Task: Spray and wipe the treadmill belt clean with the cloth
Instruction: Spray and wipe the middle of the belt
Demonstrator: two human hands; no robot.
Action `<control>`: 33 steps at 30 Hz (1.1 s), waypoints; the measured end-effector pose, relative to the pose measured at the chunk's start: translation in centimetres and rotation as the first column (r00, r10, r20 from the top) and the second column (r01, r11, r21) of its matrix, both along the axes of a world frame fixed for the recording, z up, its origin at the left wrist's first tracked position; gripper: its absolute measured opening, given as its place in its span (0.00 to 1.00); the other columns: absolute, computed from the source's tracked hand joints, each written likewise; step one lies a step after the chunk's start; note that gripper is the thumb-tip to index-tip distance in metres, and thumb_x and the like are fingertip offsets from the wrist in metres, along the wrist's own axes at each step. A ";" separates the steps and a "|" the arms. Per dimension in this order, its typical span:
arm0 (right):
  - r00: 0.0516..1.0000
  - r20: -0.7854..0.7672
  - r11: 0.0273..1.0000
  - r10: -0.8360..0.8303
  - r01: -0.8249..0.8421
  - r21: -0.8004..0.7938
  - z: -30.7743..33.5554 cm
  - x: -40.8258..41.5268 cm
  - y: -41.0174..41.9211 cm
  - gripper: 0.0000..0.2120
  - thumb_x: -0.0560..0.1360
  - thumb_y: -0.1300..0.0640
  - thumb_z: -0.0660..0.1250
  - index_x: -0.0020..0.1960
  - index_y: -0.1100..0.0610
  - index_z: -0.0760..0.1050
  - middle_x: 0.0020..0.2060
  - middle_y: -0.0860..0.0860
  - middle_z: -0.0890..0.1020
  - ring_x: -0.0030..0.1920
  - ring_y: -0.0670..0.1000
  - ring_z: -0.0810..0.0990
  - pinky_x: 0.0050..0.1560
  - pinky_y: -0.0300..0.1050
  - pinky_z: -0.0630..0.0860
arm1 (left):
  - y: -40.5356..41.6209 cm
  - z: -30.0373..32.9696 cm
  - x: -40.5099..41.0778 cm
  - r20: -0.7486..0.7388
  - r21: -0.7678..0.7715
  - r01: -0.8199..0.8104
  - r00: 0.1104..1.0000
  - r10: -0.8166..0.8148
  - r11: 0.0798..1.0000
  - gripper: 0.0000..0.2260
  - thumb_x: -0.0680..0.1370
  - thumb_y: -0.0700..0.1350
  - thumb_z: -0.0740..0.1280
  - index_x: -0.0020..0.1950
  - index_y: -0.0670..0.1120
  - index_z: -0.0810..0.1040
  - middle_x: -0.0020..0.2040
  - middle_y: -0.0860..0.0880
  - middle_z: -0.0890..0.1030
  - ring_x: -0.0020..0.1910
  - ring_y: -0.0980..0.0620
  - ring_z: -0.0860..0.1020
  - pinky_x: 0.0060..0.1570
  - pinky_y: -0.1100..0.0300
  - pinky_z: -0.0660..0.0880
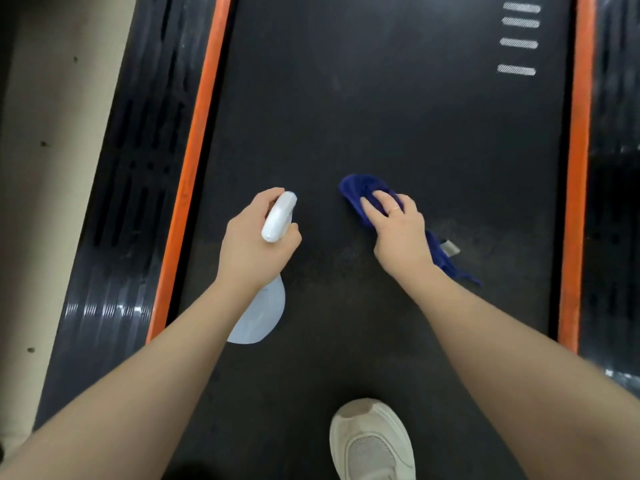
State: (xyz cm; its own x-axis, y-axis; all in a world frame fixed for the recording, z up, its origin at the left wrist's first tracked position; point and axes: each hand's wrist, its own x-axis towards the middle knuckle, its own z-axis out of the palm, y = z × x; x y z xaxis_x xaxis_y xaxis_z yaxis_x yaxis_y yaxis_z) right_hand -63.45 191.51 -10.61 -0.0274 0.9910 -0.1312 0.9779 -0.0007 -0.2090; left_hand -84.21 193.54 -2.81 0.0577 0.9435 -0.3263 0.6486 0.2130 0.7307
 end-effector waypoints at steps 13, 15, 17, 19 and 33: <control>0.996 -0.003 0.990 -0.088 0.087 -0.112 0.8 -0.9 -3.2 0.33 0.66 0.68 0.68 0.70 0.55 0.69 0.71 0.57 0.67 0.63 0.67 0.67 0.56 0.56 0.69 | 0.2 0.1 1.8 -0.077 -0.034 0.141 0.987 -0.143 0.989 0.19 0.73 0.43 0.69 0.63 0.52 0.73 0.47 0.60 0.75 0.51 0.53 0.76 0.52 0.53 0.74; 0.986 -0.023 0.977 0.165 -0.166 -0.135 1.1 -2.3 -7.0 0.33 0.64 0.65 0.72 0.69 0.55 0.70 0.69 0.57 0.70 0.61 0.65 0.66 0.52 0.56 0.73 | -0.1 0.4 2.3 -0.092 -0.058 0.180 0.979 -0.184 0.982 0.17 0.73 0.43 0.68 0.62 0.52 0.74 0.44 0.61 0.75 0.50 0.53 0.76 0.51 0.54 0.74; 0.915 -0.050 0.907 0.401 -0.405 -0.117 0.7 -1.6 -9.1 0.33 0.59 0.62 0.77 0.63 0.54 0.76 0.63 0.55 0.76 0.56 0.62 0.69 0.43 0.54 0.77 | -0.4 0.2 2.8 -0.116 -0.081 0.245 0.960 -0.253 0.966 0.17 0.74 0.43 0.68 0.62 0.52 0.74 0.46 0.60 0.75 0.49 0.54 0.76 0.48 0.57 0.71; 0.922 0.008 0.921 0.387 -0.385 -0.064 0.5 0.2 -6.9 0.32 0.56 0.63 0.77 0.60 0.53 0.79 0.60 0.54 0.79 0.51 0.64 0.76 0.38 0.51 0.76 | -0.2 -0.1 3.2 -0.137 -0.103 0.279 0.947 -0.292 0.955 0.18 0.74 0.43 0.68 0.64 0.52 0.73 0.48 0.59 0.75 0.49 0.54 0.75 0.48 0.58 0.70; 0.809 -0.421 0.897 -0.409 0.441 -0.024 0.6 0.3 4.1 0.30 0.75 0.72 0.56 0.74 0.53 0.62 0.72 0.50 0.63 0.64 0.60 0.63 0.64 0.49 0.64 | 5.3 -0.1 2.7 0.064 -0.019 -0.086 0.994 0.087 0.996 0.23 0.75 0.38 0.66 0.69 0.51 0.70 0.56 0.59 0.74 0.52 0.63 0.74 0.46 0.76 0.67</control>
